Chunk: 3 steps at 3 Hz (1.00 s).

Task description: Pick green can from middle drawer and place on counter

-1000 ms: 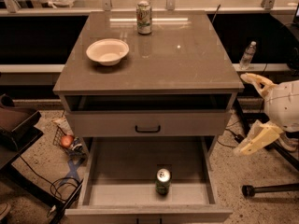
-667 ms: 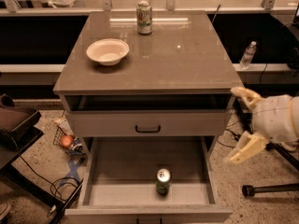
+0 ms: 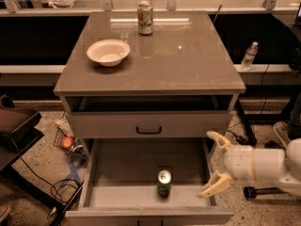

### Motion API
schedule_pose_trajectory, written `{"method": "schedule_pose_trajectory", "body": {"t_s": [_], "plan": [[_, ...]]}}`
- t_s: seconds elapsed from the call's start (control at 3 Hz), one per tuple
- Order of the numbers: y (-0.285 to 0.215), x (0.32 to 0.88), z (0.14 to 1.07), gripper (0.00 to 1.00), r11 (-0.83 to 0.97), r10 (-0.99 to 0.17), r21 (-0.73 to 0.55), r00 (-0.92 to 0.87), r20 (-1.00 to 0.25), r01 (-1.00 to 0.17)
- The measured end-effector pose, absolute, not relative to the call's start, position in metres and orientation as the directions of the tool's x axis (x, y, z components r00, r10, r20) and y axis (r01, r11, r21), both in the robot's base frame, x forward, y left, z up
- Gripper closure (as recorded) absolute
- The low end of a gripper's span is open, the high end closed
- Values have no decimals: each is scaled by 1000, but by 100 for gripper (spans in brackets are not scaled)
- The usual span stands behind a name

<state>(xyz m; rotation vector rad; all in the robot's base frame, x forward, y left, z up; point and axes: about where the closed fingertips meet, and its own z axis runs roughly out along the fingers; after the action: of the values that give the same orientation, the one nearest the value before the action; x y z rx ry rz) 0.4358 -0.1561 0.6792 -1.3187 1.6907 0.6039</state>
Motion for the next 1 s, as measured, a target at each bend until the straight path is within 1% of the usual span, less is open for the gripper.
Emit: {"method": "schedule_pose_trajectory", "body": {"t_s": [0.33,0.67,1.0], "plan": [[-136,431,624,0,334,-414,-101,-50,-909,-937],[-130,429,606,0,331,-386,-80,-58,-921,-940],[-130,429,606,0,331,-386,-80,-58,-921,-940]]}}
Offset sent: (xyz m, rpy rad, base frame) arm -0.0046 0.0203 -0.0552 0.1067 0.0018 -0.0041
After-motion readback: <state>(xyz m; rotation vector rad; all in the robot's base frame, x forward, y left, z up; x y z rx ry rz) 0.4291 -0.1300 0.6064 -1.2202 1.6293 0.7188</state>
